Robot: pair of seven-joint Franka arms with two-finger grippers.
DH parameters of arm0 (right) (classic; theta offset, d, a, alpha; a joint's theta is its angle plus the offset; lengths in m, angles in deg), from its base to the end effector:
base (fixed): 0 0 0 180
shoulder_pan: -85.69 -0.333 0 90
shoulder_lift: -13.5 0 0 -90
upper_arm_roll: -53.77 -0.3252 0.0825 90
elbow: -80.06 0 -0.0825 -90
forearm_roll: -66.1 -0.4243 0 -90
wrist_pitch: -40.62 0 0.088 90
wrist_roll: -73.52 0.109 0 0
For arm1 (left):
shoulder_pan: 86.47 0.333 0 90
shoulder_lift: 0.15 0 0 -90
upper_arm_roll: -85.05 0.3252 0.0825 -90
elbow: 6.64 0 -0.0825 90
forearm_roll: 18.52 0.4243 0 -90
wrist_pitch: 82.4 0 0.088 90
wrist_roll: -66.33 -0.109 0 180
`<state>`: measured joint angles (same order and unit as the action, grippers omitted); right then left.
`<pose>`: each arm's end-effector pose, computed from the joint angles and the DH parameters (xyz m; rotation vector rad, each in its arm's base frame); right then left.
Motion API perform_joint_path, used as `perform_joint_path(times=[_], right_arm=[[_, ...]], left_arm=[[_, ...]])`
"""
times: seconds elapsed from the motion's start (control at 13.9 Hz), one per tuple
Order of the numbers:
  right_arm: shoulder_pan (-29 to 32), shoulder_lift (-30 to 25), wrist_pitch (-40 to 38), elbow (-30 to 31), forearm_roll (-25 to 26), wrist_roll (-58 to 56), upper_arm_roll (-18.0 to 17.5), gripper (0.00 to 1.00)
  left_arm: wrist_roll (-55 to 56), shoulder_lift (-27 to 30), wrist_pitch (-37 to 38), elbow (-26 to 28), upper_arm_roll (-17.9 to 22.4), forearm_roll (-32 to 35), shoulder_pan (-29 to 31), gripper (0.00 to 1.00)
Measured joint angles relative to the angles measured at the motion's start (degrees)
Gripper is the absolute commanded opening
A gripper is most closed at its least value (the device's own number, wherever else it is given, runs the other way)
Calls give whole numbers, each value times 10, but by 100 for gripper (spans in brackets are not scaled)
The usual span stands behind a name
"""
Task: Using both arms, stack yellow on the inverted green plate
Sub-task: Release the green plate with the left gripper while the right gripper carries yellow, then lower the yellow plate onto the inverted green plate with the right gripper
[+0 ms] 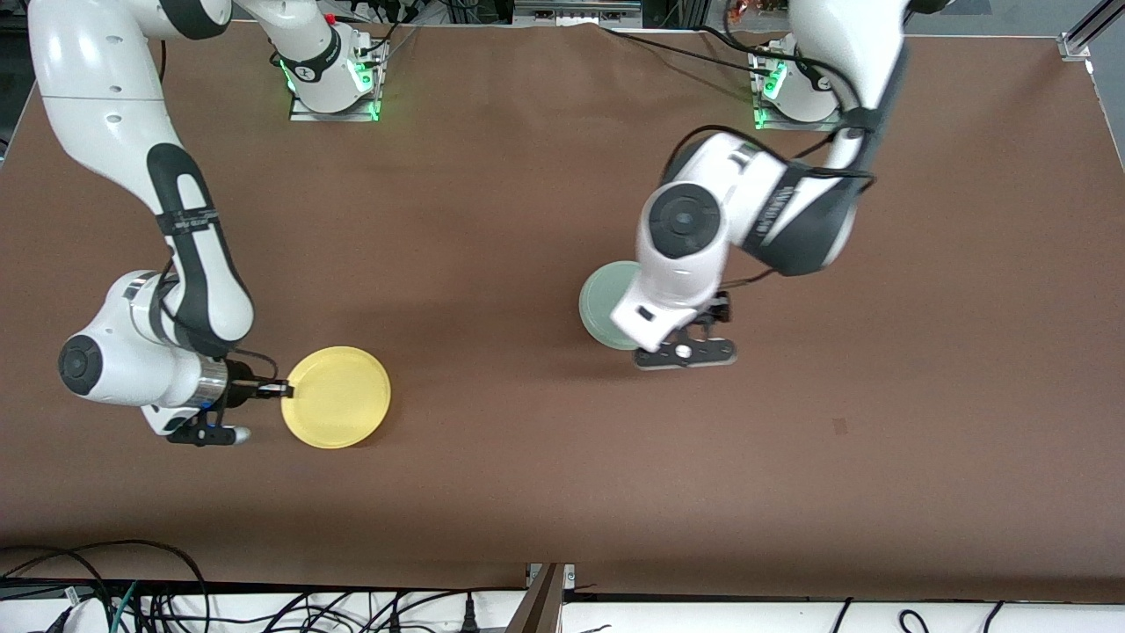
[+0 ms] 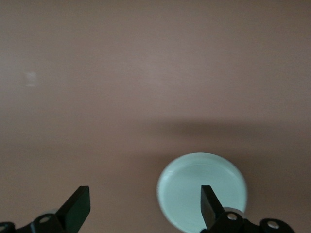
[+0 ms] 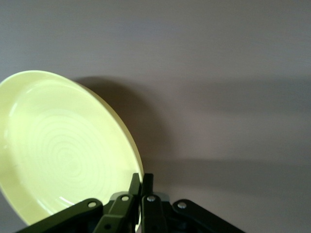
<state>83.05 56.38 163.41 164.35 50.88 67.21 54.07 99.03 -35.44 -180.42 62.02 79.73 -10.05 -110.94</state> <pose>0.7489 0.0428 0.2103 -2.9235 0.0011 0.1003 0.6776 -0.3518 0.4127 -3.0104 -0.0557 0.0594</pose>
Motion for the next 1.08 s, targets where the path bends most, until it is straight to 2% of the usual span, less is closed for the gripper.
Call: perform_joint_path(times=[0.22, 0.36, 0.65, 0.87, 1.08], right_arm=[[-66, -12, 2, -5, -1, 71, -11, 0], [-117, -13, 2, -16, -1, 166, -13, 0], [-223, -13, 5, -32, -4, 343, -15, 0], [-293, -10, 19, -34, -21, 423, -16, 0], [-342, 3, 44, -34, -25, 480, -16, 0]], left_arm=[[-71, 41, 44, 1, 2, 0, 71, 100], [-96, 64, 63, 1, 4, 0, 112, 100], [-219, 115, 78, 20, 4, -1, 186, 100], [-229, 182, 82, 88, 4, -37, 207, 100], [-229, 273, 58, 187, 5, -56, 233, 100]])
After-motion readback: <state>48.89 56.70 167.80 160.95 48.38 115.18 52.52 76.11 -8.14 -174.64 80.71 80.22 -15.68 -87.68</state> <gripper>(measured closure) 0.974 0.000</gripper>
